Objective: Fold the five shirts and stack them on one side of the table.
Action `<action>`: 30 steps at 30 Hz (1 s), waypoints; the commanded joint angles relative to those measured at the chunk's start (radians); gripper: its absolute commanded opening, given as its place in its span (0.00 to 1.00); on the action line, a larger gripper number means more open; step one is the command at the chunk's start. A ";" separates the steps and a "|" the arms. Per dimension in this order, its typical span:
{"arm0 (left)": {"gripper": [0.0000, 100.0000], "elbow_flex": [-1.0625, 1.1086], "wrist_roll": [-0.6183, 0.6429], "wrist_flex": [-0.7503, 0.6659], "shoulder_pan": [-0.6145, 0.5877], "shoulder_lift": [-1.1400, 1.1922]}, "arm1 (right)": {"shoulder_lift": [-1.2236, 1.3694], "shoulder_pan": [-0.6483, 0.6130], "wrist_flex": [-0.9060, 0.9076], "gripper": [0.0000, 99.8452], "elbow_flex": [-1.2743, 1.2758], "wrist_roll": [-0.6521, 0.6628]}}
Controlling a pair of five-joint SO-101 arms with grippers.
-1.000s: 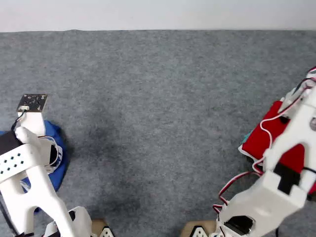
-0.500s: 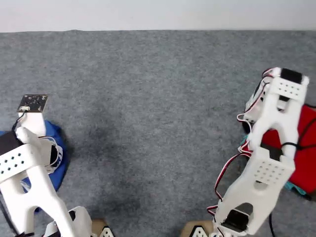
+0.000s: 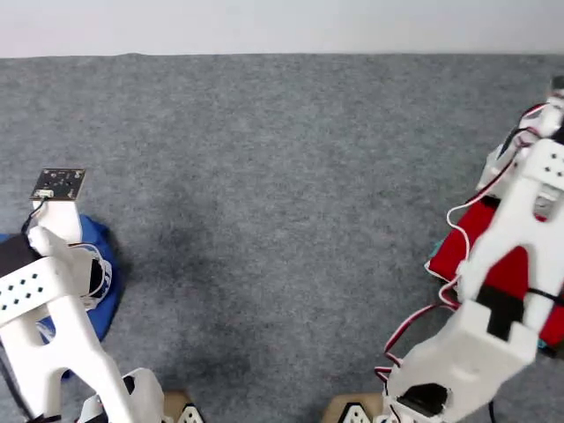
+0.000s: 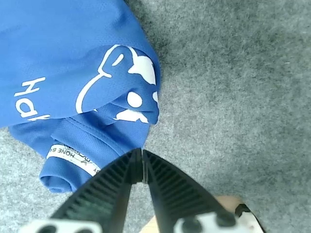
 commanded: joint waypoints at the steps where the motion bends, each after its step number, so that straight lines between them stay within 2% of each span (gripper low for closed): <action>1: 0.01 -0.028 -0.005 0.011 -0.005 -0.026 | -0.150 -0.027 0.041 0.01 -0.014 0.014; 5: 0.01 -0.127 -0.003 0.074 -0.008 -0.025 | -0.292 -0.067 0.041 0.01 0.155 0.114; 9: 0.01 -0.213 -0.028 0.081 -0.133 -0.015 | -0.440 -0.064 0.039 0.01 0.348 0.141; 12: 0.05 -0.211 -0.169 0.084 -0.222 0.020 | -0.541 -0.051 0.039 0.01 0.482 0.146; 17: 0.18 -0.166 -0.373 0.091 -0.388 0.130 | -0.667 -0.025 0.038 0.01 0.666 0.146; 20: 0.19 -0.165 -0.493 0.069 -0.454 0.227 | -0.722 -0.001 0.038 0.01 0.738 0.147; 22: 0.19 -0.163 -0.526 0.038 -0.473 0.310 | -0.750 0.019 0.038 0.01 0.769 0.147; 30: 0.19 -0.260 -0.528 -0.035 -0.471 0.632 | -0.842 0.088 0.039 0.01 0.796 0.147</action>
